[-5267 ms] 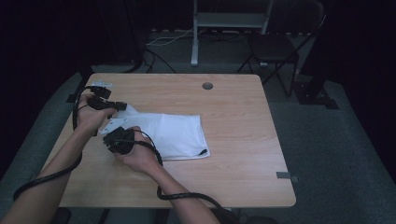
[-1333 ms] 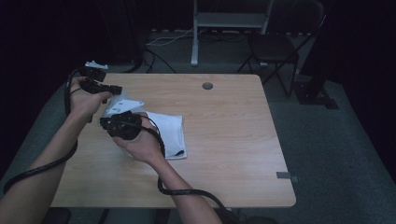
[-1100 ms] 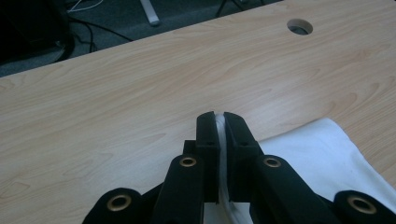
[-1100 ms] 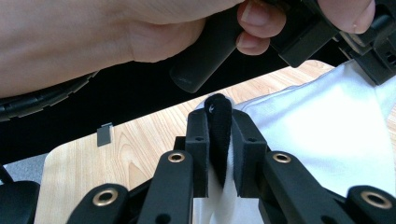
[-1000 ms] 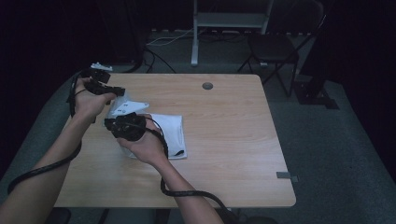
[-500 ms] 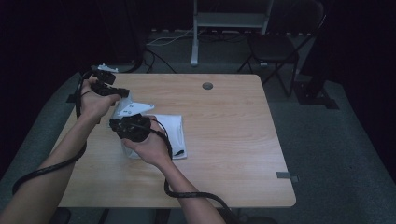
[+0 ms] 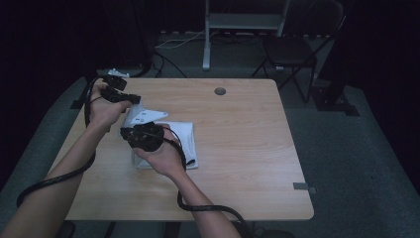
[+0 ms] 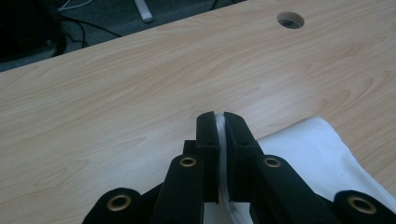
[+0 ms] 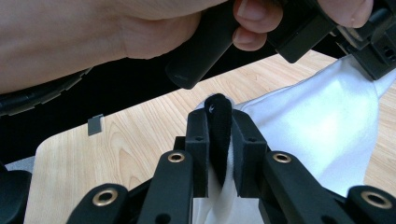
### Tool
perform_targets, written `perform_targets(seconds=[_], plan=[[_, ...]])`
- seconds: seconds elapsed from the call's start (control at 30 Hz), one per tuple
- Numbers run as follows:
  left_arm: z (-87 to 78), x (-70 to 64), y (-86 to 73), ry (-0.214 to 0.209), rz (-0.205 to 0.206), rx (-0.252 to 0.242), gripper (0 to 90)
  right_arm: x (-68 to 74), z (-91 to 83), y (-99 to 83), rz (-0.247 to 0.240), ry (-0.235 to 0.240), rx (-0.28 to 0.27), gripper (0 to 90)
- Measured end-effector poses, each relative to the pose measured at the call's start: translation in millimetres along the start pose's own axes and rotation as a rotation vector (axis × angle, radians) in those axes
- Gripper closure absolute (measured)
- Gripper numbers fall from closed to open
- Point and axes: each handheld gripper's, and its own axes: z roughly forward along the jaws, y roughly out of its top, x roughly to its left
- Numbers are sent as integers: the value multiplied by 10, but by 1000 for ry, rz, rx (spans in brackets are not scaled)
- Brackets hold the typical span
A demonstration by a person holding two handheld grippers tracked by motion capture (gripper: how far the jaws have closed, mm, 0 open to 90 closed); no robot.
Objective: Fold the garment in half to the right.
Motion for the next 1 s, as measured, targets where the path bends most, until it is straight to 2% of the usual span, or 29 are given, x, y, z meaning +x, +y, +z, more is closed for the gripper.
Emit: perform_targets(seconds=[1.0], plan=[[131, -148, -2, -20, 19, 10, 856, -85, -95, -128, 13, -21, 9, 793]])
